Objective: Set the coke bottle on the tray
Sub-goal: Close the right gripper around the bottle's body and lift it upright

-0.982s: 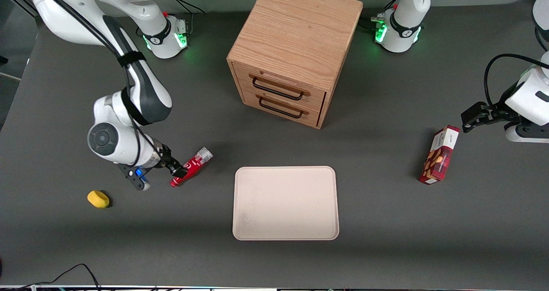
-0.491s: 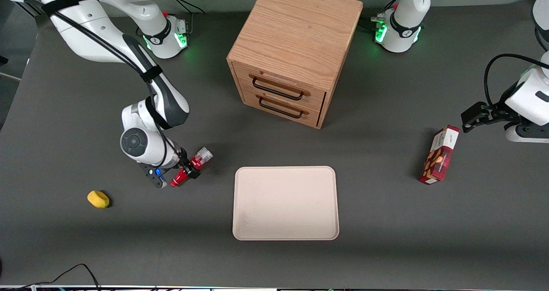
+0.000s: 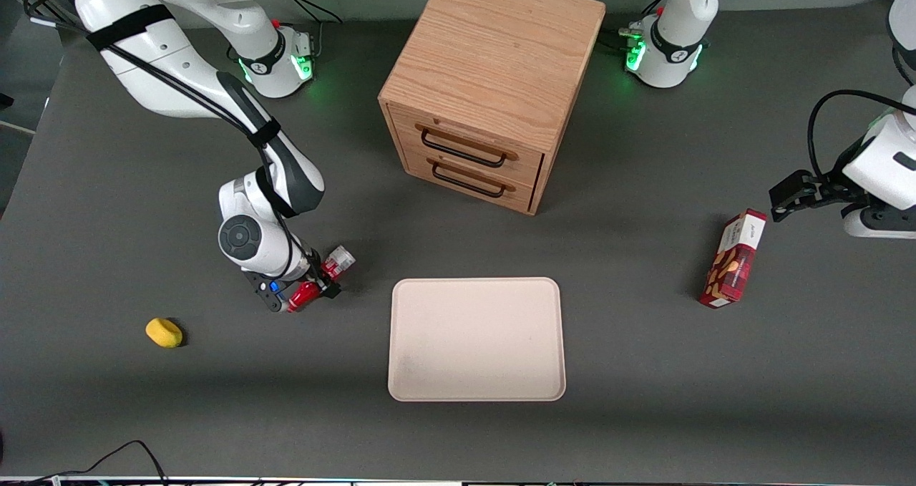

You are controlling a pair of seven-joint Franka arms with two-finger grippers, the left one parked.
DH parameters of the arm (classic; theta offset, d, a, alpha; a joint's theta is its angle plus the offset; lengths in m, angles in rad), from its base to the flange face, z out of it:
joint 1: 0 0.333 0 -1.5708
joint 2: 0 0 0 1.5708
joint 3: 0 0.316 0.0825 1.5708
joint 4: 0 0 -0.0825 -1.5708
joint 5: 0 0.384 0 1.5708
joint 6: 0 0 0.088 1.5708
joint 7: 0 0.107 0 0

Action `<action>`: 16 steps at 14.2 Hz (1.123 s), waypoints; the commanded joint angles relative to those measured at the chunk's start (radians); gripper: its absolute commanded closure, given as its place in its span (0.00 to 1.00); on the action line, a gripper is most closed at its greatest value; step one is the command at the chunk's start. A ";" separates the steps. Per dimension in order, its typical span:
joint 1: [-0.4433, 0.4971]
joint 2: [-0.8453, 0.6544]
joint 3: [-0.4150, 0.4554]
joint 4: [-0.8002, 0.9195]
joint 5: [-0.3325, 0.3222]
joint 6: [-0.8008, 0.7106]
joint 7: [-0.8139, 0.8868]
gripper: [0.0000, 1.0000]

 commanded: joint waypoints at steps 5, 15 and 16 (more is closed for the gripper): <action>0.003 0.001 0.002 -0.005 -0.027 0.018 0.035 0.79; 0.000 -0.031 0.086 0.384 -0.059 -0.325 -0.085 0.88; 0.000 -0.025 0.104 0.433 -0.059 -0.335 -0.141 0.88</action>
